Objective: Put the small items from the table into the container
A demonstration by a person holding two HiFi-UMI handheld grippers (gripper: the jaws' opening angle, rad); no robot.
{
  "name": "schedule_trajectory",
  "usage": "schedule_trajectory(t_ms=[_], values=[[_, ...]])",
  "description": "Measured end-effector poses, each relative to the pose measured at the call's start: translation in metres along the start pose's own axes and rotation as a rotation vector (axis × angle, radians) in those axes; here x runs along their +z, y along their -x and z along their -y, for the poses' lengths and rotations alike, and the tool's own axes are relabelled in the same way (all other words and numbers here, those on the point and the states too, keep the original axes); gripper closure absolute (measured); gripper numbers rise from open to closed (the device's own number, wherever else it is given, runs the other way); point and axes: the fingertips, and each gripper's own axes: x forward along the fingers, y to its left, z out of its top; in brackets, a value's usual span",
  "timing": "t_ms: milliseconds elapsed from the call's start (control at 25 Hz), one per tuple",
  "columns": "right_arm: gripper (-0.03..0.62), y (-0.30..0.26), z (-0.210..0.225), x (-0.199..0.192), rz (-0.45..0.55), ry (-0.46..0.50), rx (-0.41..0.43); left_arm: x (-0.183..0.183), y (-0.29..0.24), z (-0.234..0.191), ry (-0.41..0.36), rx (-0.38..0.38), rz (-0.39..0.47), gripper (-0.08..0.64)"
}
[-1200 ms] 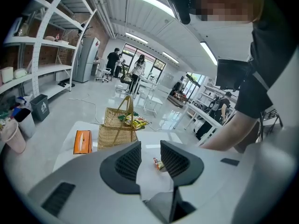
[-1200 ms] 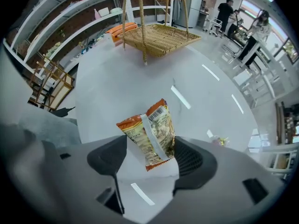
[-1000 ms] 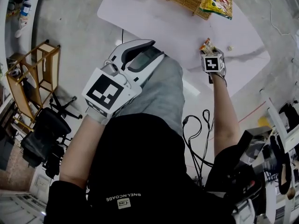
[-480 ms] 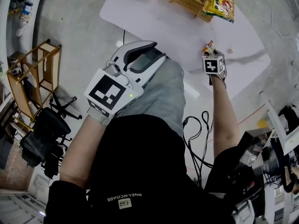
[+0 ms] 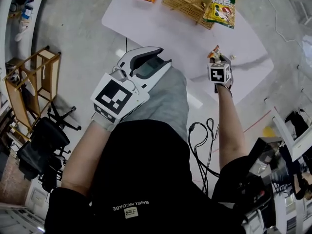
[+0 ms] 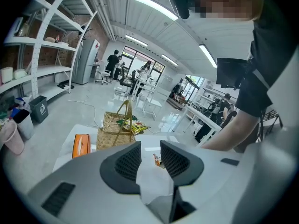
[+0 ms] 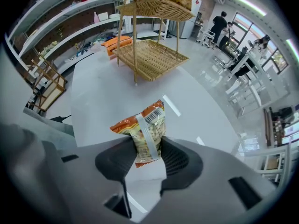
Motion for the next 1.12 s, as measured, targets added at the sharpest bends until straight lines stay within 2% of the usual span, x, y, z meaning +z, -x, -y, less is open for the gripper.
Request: schedule_trajectory(t_ms=[360,560,880,1120], values=[[0.431,0.067,0.031,0.056,0.151,-0.03,-0.044,0.027,-0.005,0.006,-0.017,-0.013,0.038,0.449],[0.433,0.108,0.043,0.096,0.246,-0.021,-0.033,0.048,-0.011,0.001,-0.008,-0.008,0.077,0.449],[0.433,0.168,0.056,0.167,0.365,0.028,-0.028,0.069,-0.011,-0.009,0.024,0.004,0.128,0.449],[0.433,0.184,0.057,0.214,0.409,0.09,-0.027,0.081,-0.002,-0.02,0.049,0.029,0.177,0.449]])
